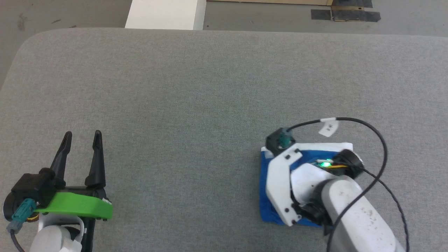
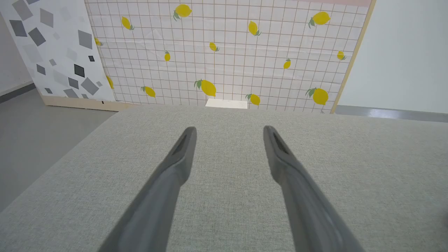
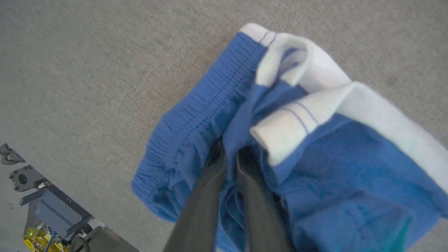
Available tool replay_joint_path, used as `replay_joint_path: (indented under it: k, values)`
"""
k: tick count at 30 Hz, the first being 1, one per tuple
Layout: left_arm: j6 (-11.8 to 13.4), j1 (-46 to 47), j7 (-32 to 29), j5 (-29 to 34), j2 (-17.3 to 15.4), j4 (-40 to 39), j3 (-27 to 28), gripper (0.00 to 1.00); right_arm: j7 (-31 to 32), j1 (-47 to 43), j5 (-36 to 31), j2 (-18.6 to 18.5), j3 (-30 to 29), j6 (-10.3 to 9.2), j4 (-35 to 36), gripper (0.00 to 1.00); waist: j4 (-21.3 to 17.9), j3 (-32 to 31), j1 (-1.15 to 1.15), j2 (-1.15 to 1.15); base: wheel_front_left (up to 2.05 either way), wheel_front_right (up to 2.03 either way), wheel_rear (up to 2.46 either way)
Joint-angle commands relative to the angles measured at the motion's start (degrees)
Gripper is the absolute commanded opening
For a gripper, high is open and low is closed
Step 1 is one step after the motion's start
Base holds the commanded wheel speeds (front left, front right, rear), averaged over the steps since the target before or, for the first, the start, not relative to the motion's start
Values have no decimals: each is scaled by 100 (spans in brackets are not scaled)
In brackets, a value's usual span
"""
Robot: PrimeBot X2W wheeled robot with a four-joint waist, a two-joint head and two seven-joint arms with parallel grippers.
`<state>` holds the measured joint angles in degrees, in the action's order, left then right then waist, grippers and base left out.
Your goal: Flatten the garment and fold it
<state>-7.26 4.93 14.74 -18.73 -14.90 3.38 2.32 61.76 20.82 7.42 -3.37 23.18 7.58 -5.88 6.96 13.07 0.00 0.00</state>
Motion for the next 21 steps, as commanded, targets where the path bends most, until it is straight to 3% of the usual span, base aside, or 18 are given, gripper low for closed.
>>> replay_joint_path:
  k: [1,11,15,21]
  values:
    - [-23,55,26,-4,6,27,-7,100,-79,135,81,37,98,-9,-2,100,-7,-29,0,0,0,0,0]
    - [-23,-101,26,100,6,55,-22,100,-399,227,981,47,591,-9,629,100,-231,-380,0,0,0,0,0]
    - [-23,-187,26,157,21,22,-12,100,-530,70,1013,48,171,-9,1131,100,-362,-510,0,0,0,0,0]
    - [-23,-222,26,189,52,-38,-67,100,-482,-501,310,18,-968,-9,1633,100,-447,-547,0,0,0,0,0]
